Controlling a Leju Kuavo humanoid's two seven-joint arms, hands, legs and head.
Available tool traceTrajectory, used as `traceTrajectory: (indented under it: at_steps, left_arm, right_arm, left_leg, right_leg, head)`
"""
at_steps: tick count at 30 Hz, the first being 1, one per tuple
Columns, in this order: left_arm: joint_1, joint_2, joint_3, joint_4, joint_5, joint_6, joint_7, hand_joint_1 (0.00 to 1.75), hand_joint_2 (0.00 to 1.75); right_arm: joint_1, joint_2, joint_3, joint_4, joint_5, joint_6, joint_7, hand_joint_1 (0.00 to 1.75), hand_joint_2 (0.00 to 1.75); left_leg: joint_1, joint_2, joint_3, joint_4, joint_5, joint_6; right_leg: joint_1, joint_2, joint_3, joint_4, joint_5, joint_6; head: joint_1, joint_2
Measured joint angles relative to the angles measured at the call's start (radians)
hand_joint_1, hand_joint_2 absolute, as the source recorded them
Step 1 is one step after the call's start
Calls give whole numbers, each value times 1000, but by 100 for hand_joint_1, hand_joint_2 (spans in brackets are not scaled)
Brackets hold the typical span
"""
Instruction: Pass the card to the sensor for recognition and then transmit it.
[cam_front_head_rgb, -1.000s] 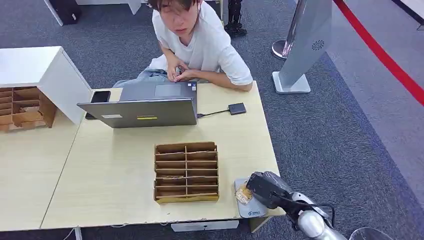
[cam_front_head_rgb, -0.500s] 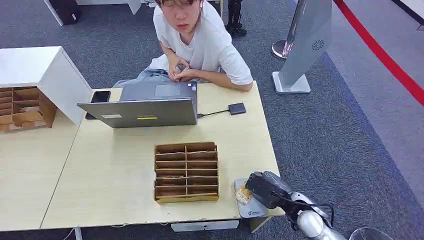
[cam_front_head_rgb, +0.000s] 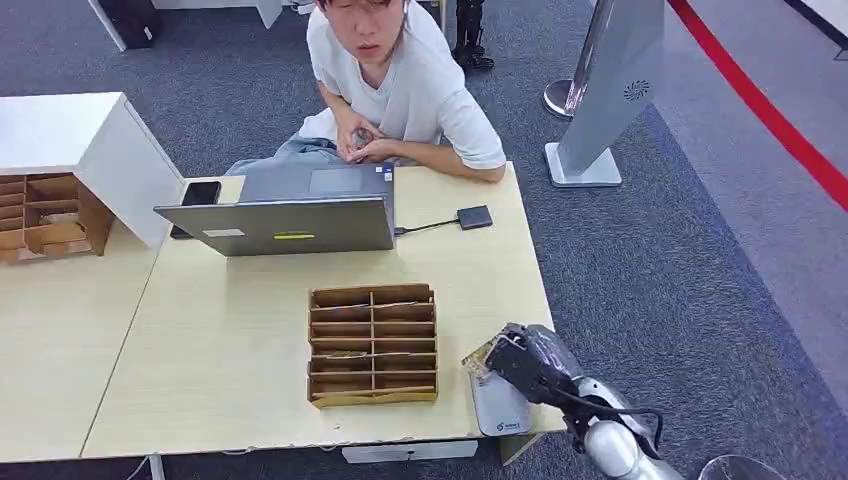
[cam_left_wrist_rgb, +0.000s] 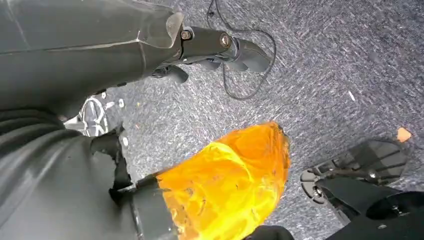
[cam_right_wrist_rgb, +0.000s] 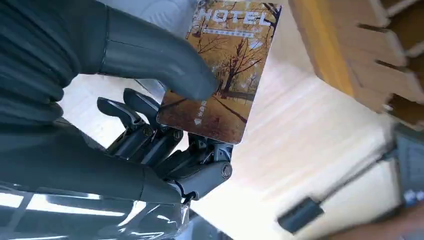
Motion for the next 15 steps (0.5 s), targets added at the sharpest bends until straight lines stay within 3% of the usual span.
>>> traceTrajectory:
  at_steps: [15]
  left_arm:
    - [12,-4,38,4,6,5,-18,0,0]
  right_arm:
    - [37,56,-55,-226,71,-98,-91,175,175]
  left_leg:
    - [0,0,0,0,0,0]
  right_leg:
    - [0,0,0,0,0,0]
  head:
    - [0,0]
